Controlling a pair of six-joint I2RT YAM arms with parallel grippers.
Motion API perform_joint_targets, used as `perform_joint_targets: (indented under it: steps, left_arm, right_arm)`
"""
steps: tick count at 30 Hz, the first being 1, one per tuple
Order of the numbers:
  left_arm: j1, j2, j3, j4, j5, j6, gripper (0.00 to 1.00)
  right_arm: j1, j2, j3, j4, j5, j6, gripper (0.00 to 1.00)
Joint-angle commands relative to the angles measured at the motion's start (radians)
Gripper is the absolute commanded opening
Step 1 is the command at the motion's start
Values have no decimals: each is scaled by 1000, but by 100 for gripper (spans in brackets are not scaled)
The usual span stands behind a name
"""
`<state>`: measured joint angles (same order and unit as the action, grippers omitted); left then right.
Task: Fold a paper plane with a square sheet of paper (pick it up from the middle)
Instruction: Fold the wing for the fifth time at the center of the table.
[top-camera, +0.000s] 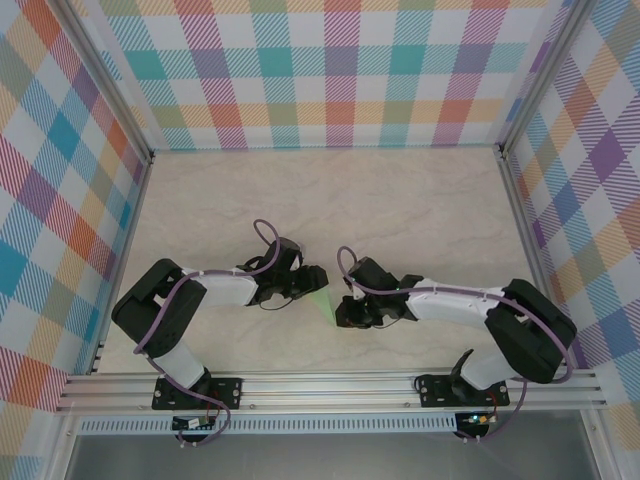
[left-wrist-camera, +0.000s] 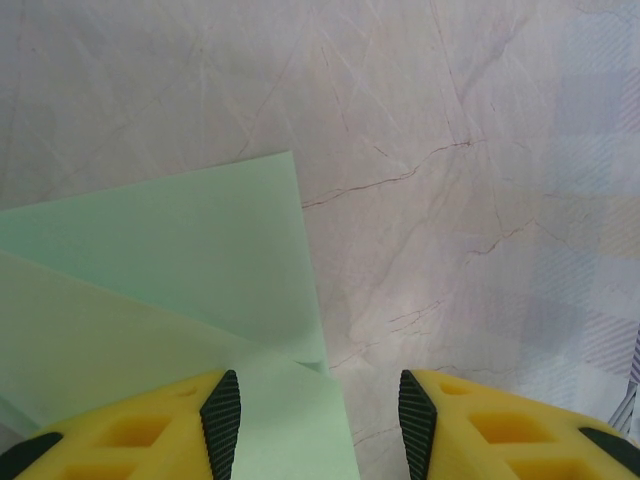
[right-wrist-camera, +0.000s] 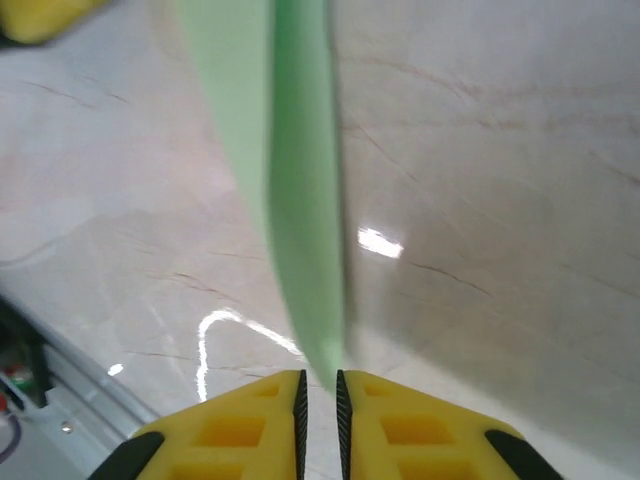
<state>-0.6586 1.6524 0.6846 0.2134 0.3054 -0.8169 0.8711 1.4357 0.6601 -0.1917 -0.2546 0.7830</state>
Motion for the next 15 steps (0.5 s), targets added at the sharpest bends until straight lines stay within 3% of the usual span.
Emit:
perform_joint_targets:
  steps: [1,10,15]
  left_arm:
    - [-1,44,-2,-47,-30,28,48]
    - [-1,46,0,-49,-24,28,48]
    - [-1,48,1,-51,-23,30,48]
  right_arm:
    - [-11,-15,12,64,-52,11,13]
    - [-16,160,42,277,-159,67,6]
    - [-23,194,63,268,-159,62,6]
